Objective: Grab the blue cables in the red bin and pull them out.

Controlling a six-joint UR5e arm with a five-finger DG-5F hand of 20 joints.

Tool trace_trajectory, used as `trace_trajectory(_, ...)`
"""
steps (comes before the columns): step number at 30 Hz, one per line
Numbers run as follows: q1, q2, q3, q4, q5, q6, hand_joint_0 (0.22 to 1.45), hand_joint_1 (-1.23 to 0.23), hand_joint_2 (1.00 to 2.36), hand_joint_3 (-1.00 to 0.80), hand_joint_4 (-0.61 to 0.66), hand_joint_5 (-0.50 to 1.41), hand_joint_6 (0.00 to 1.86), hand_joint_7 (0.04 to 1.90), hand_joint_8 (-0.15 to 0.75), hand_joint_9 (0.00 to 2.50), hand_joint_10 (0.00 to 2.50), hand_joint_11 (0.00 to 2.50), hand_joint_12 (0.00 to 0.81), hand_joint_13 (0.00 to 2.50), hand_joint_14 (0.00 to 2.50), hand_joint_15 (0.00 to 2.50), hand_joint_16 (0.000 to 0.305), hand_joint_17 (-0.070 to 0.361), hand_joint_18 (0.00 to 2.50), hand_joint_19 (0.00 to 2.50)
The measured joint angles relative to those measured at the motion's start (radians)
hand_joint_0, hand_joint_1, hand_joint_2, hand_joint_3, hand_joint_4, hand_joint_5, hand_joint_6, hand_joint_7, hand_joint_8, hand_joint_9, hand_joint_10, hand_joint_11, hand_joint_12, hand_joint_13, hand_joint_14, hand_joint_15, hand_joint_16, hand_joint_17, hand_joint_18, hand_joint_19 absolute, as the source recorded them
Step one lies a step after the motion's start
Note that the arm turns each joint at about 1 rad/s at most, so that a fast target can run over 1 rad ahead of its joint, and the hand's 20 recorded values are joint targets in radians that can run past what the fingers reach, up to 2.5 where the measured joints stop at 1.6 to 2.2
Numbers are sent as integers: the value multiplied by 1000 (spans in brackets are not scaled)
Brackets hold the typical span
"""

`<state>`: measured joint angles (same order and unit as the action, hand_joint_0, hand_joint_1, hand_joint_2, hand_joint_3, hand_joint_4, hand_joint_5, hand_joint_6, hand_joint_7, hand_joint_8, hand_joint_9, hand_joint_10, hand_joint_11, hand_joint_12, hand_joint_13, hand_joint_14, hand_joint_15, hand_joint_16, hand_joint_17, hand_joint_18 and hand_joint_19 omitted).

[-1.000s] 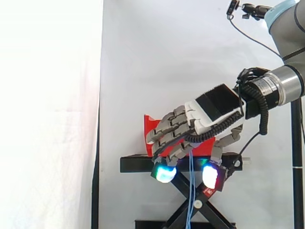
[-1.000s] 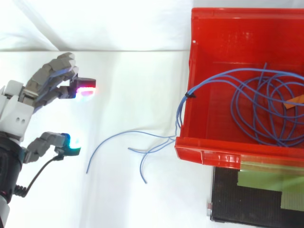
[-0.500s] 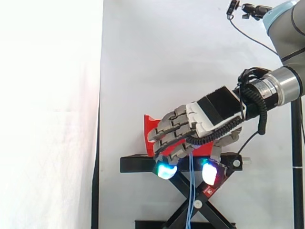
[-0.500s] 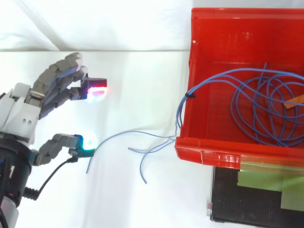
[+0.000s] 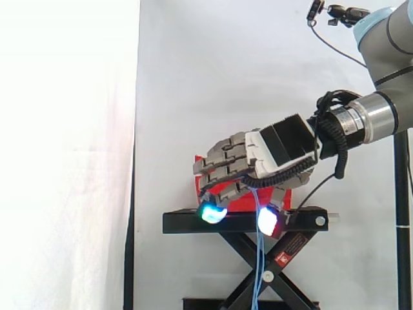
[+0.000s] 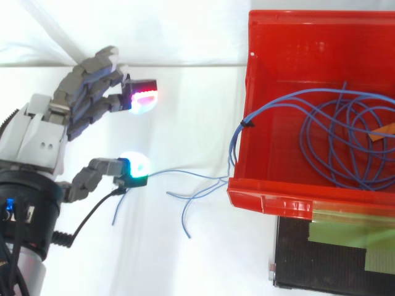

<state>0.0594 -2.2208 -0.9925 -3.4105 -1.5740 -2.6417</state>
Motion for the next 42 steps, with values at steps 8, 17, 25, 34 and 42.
trace_trajectory(8,-26,-1,-9,61,-4,-28,794,-774,1000,-1000,273,537,14,497,236,392,8,253,317,235,9,261,42,94,250,526)
trace_trajectory(17,-52,-1,-36,118,-23,-28,794,-774,1000,-1000,273,538,14,498,236,395,8,258,318,234,11,257,42,94,250,524)
trace_trajectory(25,-74,-2,-37,109,-40,-27,794,-774,1000,-1000,275,538,14,499,237,394,8,254,318,235,10,265,42,94,251,526)
trace_trajectory(34,-88,-1,-37,85,-56,-27,794,-774,1000,-1000,273,538,13,499,237,394,8,258,318,236,9,258,42,94,251,526)
trace_trajectory(42,-97,-1,-38,82,-79,-27,795,-774,1000,-1000,273,538,14,498,237,394,8,258,319,237,10,262,42,94,251,524)
